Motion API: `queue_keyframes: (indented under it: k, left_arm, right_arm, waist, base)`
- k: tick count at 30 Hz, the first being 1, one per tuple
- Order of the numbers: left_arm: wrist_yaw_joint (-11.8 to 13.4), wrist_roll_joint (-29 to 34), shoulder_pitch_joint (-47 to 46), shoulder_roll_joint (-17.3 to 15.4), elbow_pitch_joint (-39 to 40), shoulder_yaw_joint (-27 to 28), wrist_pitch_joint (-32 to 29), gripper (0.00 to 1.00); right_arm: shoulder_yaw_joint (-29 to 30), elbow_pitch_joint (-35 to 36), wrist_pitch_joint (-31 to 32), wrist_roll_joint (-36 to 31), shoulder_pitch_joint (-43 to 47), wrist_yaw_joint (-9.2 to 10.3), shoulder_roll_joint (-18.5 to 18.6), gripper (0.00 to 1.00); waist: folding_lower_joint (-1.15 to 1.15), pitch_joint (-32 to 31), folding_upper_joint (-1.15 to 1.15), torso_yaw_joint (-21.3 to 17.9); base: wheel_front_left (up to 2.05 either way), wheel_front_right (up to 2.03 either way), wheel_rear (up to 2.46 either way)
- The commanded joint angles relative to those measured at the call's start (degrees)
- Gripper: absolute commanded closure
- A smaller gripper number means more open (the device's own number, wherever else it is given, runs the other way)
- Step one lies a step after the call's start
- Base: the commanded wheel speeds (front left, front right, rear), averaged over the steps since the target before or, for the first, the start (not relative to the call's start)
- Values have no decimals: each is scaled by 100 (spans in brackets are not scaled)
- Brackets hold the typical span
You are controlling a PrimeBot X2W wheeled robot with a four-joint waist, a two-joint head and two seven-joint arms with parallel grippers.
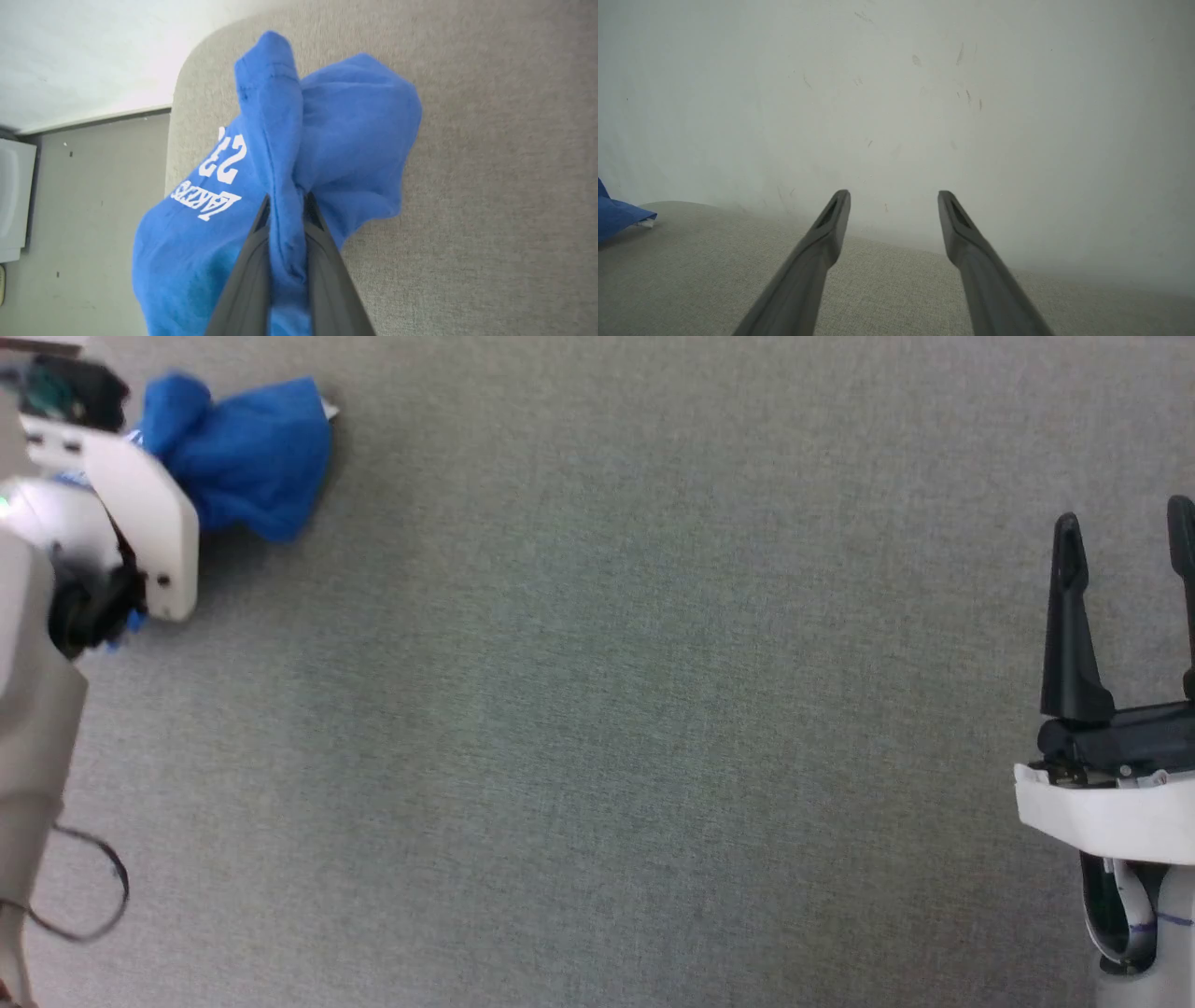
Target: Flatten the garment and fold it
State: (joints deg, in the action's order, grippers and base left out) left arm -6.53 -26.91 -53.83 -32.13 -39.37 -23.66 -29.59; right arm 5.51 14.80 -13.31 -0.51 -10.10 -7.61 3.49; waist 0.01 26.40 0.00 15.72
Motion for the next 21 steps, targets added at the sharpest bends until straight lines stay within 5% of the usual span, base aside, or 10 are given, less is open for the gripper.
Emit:
queue_keyframes:
  k: [1,10,21]
  left_arm:
    - [-35,-35,-335,-145,83,-191,90,100]
    - [-93,-344,-1281,-310,1199,-1806,498,100]
    - [-95,-782,-1372,708,1954,-3429,1221,100]
  right_arm:
    - [47,18,-57,35,70,11,-22,0]
    - [170,36,-164,365,444,12,-59,0]
    - [227,6,-169,651,487,12,-60,0]
  waist:
    - [-1,-497,0,156]
    - [-1,-1254,0,-44]
    - [-1,-1365,0,-1331]
  base:
    - [0,0,0]
    - [0,0,0]
    - [0,0,0]
